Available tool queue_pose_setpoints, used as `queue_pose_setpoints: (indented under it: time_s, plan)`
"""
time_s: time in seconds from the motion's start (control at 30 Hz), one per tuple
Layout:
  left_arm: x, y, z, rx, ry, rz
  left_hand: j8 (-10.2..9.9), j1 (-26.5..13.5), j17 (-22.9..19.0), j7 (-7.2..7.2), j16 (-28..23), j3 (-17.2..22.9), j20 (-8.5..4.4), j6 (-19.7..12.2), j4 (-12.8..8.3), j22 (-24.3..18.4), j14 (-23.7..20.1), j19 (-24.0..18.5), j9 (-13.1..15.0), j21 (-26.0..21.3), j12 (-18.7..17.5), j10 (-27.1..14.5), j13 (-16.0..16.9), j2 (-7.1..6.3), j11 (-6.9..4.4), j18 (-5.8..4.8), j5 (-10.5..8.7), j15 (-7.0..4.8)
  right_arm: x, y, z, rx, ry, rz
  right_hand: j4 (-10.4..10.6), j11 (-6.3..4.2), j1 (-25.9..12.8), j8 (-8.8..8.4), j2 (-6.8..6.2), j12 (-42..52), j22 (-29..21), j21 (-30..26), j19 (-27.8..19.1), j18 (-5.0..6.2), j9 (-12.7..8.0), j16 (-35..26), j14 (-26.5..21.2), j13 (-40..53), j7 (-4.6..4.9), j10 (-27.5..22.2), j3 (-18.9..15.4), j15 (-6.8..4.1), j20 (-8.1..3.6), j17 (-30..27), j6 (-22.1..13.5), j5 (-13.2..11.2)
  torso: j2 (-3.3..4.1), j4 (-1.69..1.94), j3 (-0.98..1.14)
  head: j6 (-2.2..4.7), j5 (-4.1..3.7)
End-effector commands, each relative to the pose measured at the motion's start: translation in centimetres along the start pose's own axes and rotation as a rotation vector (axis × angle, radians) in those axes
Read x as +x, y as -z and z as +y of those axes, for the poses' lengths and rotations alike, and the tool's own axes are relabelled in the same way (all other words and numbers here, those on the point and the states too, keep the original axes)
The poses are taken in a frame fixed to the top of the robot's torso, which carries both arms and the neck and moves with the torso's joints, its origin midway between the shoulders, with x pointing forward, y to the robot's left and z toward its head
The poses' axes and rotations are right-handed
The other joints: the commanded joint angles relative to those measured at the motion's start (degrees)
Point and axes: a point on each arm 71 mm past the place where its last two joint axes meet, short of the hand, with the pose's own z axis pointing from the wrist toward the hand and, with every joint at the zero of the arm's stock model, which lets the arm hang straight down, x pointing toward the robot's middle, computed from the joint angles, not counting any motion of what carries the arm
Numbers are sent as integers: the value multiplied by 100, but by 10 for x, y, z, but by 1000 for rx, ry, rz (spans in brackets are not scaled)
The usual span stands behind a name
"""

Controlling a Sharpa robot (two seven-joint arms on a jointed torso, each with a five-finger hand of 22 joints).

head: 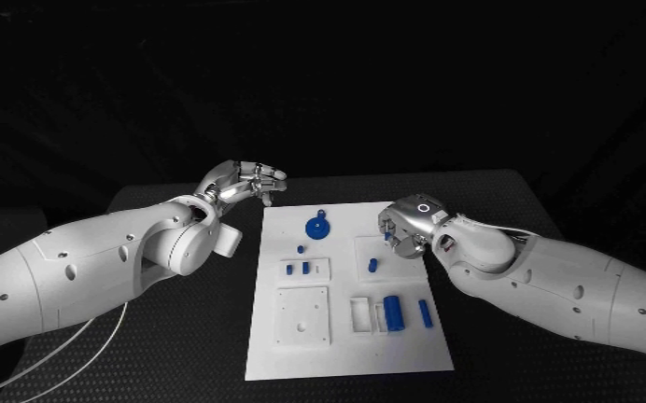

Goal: Assemble the parts on the task board

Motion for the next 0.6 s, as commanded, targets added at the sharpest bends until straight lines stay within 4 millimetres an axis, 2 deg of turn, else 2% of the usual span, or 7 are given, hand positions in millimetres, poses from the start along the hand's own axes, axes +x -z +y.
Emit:
queue_pose_setpoints:
  time_s: [0.03,0.13,0.33,0.43,0.6]
  plan:
    - [0,0,-2,12,6,2,-36,-41,9,1,-32,-21,-49,-31,-5,-1,1,39,8,-37,-19,-39,-9,-1,16,81,25,37,-9,1,9,-17,-11,-22,1,4,1,37,-72,-13,127,38,12,180,7,32,20,9,-2,55,48,-39,-20,13,58,-6,-2,-4,-5,-8,32]
    - [-1,-1,-2,12,6,1,-37,-41,10,2,-32,-22,-49,-32,-5,-1,2,39,8,-38,-18,-40,-9,0,16,81,26,37,-14,0,23,-48,-34,-35,4,3,-2,37,-76,-16,127,43,11,180,7,32,21,11,-3,58,51,-39,-21,20,61,-6,-2,-5,-5,-16,75]
    - [-2,-3,-2,10,2,-6,-38,-41,11,3,-33,-22,-48,-34,-5,0,3,41,9,-40,-17,-41,-8,1,16,82,29,38,-24,-7,60,-133,-83,-58,10,4,-5,37,-76,-24,125,52,6,180,8,29,19,13,-4,59,59,-39,-23,31,66,-5,-2,6,10,-53,257]
    - [-2,-4,-1,9,0,-12,-38,-41,12,3,-34,-21,-48,-34,-5,1,4,42,10,-41,-16,-41,-8,2,16,83,31,38,-28,-9,80,-177,-100,-65,10,4,-5,35,-74,-29,124,55,3,180,8,26,18,13,-4,57,63,-39,-25,36,65,-4,-2,2,9,-89,366]
    - [0,-6,-2,10,0,-11,-39,-41,13,3,-34,-20,-48,-34,-4,1,5,43,11,-42,-15,-41,-8,5,16,83,33,38,-22,-10,108,-242,-104,-31,9,6,-9,30,-64,-39,124,62,-4,180,7,21,15,14,-3,55,67,-37,-26,45,61,-2,-1,7,-5,-121,475]
